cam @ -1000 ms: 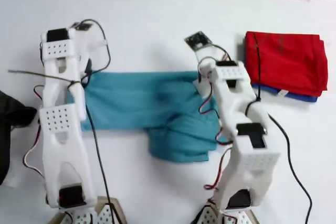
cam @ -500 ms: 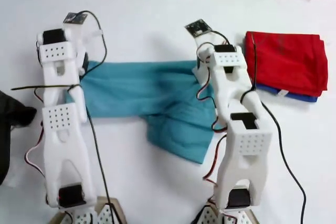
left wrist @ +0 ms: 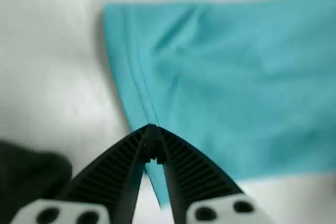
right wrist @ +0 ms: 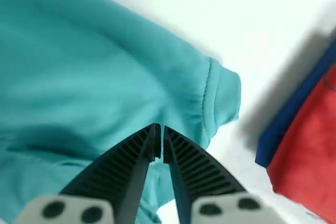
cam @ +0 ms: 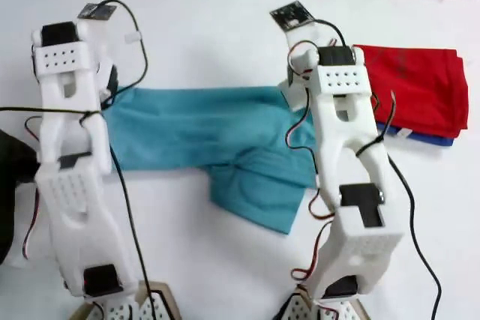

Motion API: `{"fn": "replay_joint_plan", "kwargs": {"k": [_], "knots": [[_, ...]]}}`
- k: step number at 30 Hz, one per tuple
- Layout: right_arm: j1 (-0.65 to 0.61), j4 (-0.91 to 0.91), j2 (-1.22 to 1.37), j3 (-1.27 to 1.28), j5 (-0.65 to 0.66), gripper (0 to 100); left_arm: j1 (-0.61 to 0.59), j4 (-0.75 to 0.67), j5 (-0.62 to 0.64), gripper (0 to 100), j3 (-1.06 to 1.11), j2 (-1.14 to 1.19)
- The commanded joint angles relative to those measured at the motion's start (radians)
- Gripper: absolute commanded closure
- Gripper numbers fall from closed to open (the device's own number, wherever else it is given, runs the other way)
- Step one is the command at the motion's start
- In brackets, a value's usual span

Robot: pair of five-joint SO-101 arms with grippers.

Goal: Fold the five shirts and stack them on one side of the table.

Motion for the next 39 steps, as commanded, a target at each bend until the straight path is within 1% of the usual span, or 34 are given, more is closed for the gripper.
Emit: {"fn": "replay_joint_plan", "kwargs": {"k": [1, 3, 5, 9, 12, 15, 17, 20, 23, 26, 31, 36, 39], "knots": [[-0.035, 0.044, -0.147, 0.0, -0.005, 98.0, 0.038, -0.011, 0.0, 98, 0.352, -0.301], [-0.064, 0.038, -0.22, 0.091, -0.005, 98.0, 0.041, -0.089, 0.0, 98, 0.526, -0.405], [-0.104, -0.001, -0.297, 0.219, 0.028, 98.0, 0.037, -0.192, 0.0, 98, 0.68, -0.482], [-0.147, -0.157, -0.429, 0.502, 0.063, 98.0, 0.025, -0.423, 0.0, 98, 0.917, -0.543], [-0.151, -0.239, -0.473, 0.654, 0.064, 98.0, 0.023, -0.555, 0.002, 98, 1.006, -0.531], [-0.143, -0.252, -0.476, 0.743, 0.064, 98.0, 0.011, -0.637, 0.002, 98, 1.049, -0.496], [-0.142, -0.252, -0.483, 0.789, 0.064, 98.0, -0.029, -0.695, -0.002, 98, 1.053, -0.451], [-0.139, -0.255, -0.484, 0.833, 0.064, 98.0, -0.115, -0.77, -0.054, 98, 1.032, -0.371], [-0.14, -0.26, -0.484, 0.848, 0.064, 98.0, -0.169, -0.763, -0.064, 98, 0.97, -0.31], [-0.14, -0.295, -0.484, 0.845, 0.064, 98.0, -0.175, -0.698, -0.063, 98, 0.903, -0.288], [-0.145, -0.361, -0.475, 0.802, 0.055, 98.0, -0.135, -0.594, -0.06, 98, 0.84, -0.29], [-0.229, -0.426, -0.461, 0.804, 0.055, 98.0, -0.094, -0.588, -0.06, 98, 0.843, -0.281], [-0.252, -0.464, -0.401, 0.798, 0.055, 98.0, -0.083, -0.588, -0.058, 98, 0.843, -0.281]]}}
